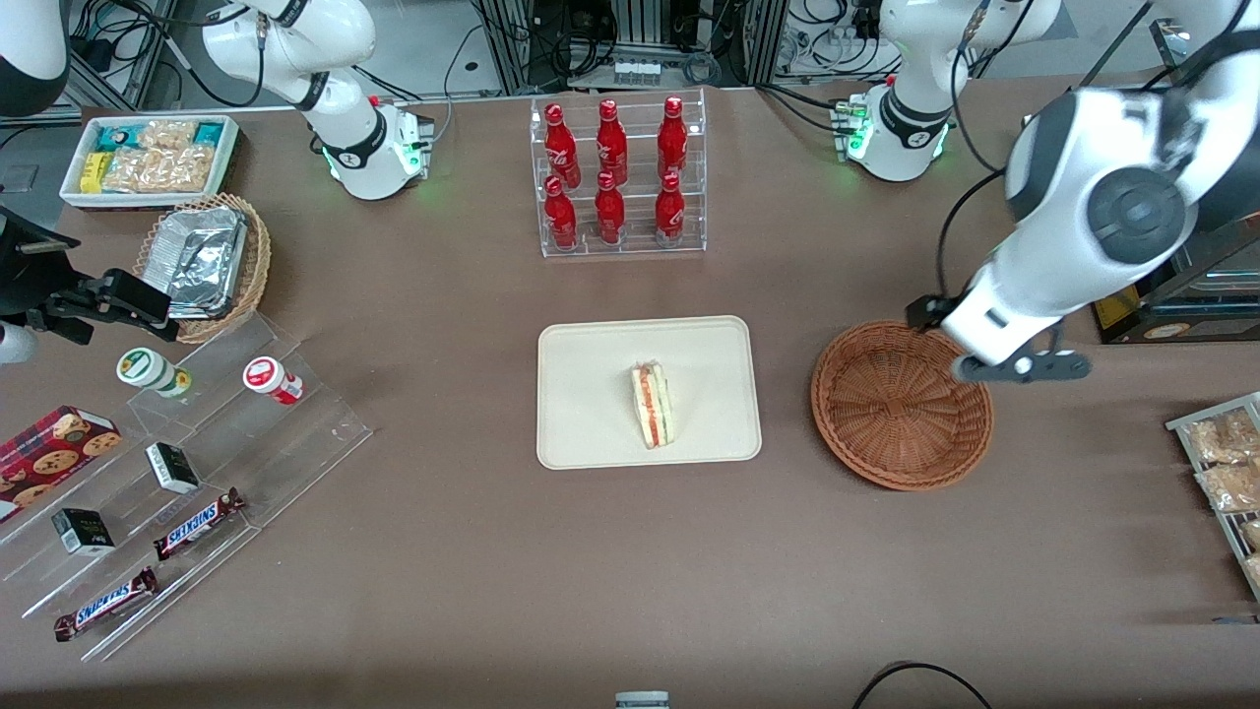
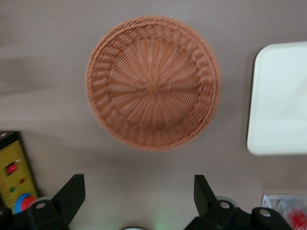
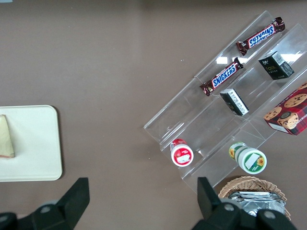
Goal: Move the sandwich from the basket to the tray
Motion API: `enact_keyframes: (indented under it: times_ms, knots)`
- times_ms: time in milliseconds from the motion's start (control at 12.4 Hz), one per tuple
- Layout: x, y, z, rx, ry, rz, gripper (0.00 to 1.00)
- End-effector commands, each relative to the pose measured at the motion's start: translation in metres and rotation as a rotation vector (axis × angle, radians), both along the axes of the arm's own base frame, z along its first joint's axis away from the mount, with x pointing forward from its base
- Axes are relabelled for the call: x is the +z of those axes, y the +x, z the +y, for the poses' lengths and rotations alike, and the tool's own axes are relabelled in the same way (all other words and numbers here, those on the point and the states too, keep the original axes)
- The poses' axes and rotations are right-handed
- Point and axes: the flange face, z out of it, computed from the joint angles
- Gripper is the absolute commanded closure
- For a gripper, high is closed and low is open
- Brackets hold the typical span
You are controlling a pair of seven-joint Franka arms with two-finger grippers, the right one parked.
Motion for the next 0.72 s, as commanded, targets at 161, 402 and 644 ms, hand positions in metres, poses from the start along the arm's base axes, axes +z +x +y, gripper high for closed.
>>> enact_keyframes:
  times_ms: [161,402,644]
  knots:
    - [0.07,-0.02,0.06,-0.043,-0.029,0.012,0.0]
    - [0.098,-0.025,0.108,-0.027,-0.048,0.007,0.0]
    - [0.11,-0.03,0.129,0.015,-0.046,-0.017,0.0]
